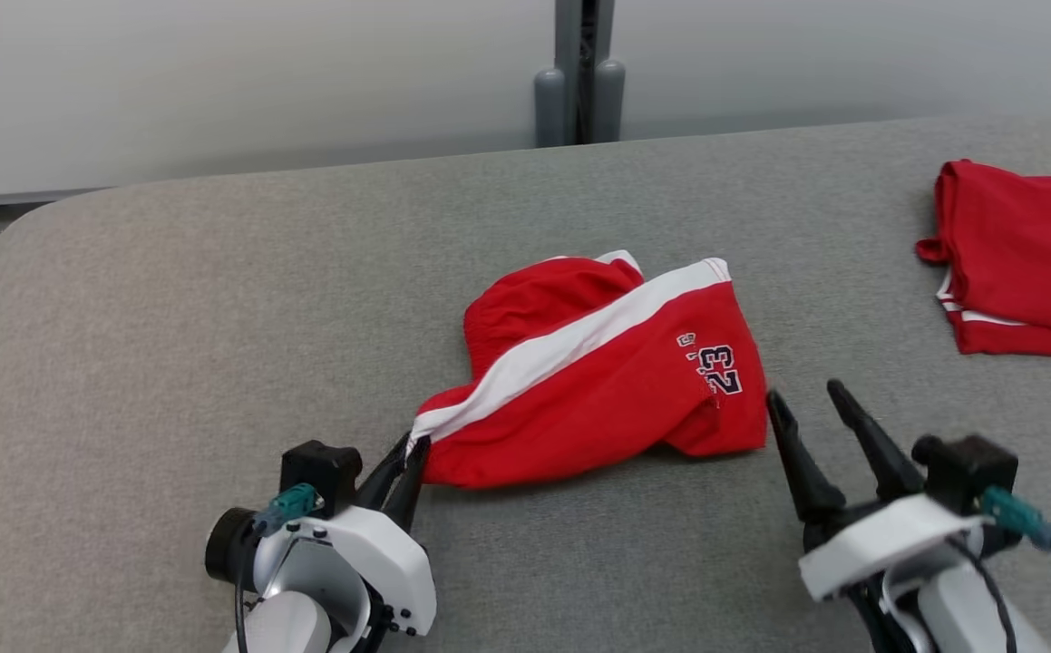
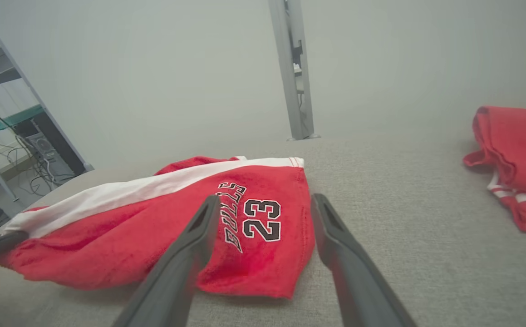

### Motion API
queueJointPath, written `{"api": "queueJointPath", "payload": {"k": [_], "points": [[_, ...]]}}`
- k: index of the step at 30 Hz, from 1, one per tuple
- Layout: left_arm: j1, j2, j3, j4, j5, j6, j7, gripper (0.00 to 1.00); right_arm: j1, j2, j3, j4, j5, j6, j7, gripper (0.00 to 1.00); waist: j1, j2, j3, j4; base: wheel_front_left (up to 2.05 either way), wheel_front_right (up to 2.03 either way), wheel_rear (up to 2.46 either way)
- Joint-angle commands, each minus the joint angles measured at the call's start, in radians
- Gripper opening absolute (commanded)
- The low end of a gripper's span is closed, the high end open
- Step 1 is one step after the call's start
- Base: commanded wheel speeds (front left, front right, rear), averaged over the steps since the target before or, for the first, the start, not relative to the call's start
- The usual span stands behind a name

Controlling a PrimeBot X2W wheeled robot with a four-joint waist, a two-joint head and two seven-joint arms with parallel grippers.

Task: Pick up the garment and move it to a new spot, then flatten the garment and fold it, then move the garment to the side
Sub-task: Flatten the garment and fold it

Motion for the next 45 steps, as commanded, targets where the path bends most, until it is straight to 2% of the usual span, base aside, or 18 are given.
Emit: {"api": "queueJointPath", "payload": {"k": [1, 8, 14, 17, 25, 32, 33, 34, 35, 36, 39, 45], "points": [[0.011, 0.015, -0.001, -0.020, 0.009, 0.008, 0.006, 0.00, -0.061, -0.024, 0.027, 0.038, 0.041, 0.000, 0.011, 1.00, 0.0000, 0.0000, 0.013, 0.020, 0.00, 0.00, 0.00], [0.026, 0.019, -0.026, -0.110, 0.021, 0.017, 0.030, 0.00, -0.334, -0.128, 0.176, 0.217, 0.235, 0.000, 0.192, 1.00, 0.0000, 0.0000, 0.053, 0.071, 0.00, 0.00, 0.00], [0.010, 0.008, -0.049, -0.147, 0.031, 0.022, 0.042, 0.00, -0.515, -0.175, 0.281, 0.343, 0.347, 0.000, 0.351, 1.00, 0.0000, 0.0000, 0.093, 0.104, 0.00, 0.00, 0.00], [0.001, 0.005, -0.057, -0.153, 0.033, 0.019, 0.047, 0.00, -0.558, -0.178, 0.303, 0.379, 0.390, 0.000, 0.403, 1.00, 0.0000, 0.0000, 0.108, 0.115, 0.00, 0.00, 0.00], [-0.038, -0.011, -0.086, -0.173, 0.050, 0.017, 0.056, 0.00, -0.692, -0.232, 0.361, 0.468, 0.528, 0.000, 0.548, 1.00, 0.0000, 0.0000, 0.172, 0.160, 0.00, 0.00, 0.00], [-0.058, -0.019, -0.101, -0.178, 0.051, 0.013, 0.053, 0.00, -0.756, -0.251, 0.420, 0.526, 0.584, 0.000, 0.603, 1.00, 0.0000, 0.0000, 0.214, 0.185, 0.00, 0.00, 0.00], [-0.057, -0.020, -0.103, -0.177, 0.051, 0.012, 0.052, 0.00, -0.758, -0.250, 0.430, 0.528, 0.593, 0.000, 0.609, 0.98, 0.0000, 0.0000, 0.216, 0.187, 0.00, 0.00, 0.00], [-0.058, -0.021, -0.105, -0.176, 0.050, 0.011, 0.051, 0.00, -0.761, -0.249, 0.440, 0.527, 0.601, 0.000, 0.614, 0.50, 0.0000, 0.0000, 0.218, 0.188, 0.00, 0.00, 0.00], [-0.061, -0.022, -0.106, -0.174, 0.049, 0.011, 0.050, 0.00, -0.763, -0.250, 0.449, 0.524, 0.610, 0.000, 0.615, 0.16, 0.0000, 0.0000, 0.219, 0.190, 0.00, 0.00, 0.00], [-0.065, -0.022, -0.107, -0.173, 0.048, 0.010, 0.049, 0.00, -0.765, -0.252, 0.462, 0.521, 0.616, 0.000, 0.617, 0.00, 0.0000, 0.0000, 0.219, 0.190, 0.00, 0.00, 0.00], [-0.068, -0.021, -0.105, -0.167, 0.045, 0.014, 0.043, 0.00, -0.766, -0.263, 0.497, 0.502, 0.633, 0.000, 0.602, 0.00, 0.0000, 0.0000, 0.212, 0.188, 0.00, 0.00, 0.00], [-0.048, -0.007, -0.085, -0.171, 0.040, 0.030, 0.014, 0.00, -0.751, -0.299, 0.557, 0.439, 0.660, 0.000, 0.485, 0.00, 0.0000, 0.0000, 0.174, 0.168, 0.00, 0.00, 0.00]]}}
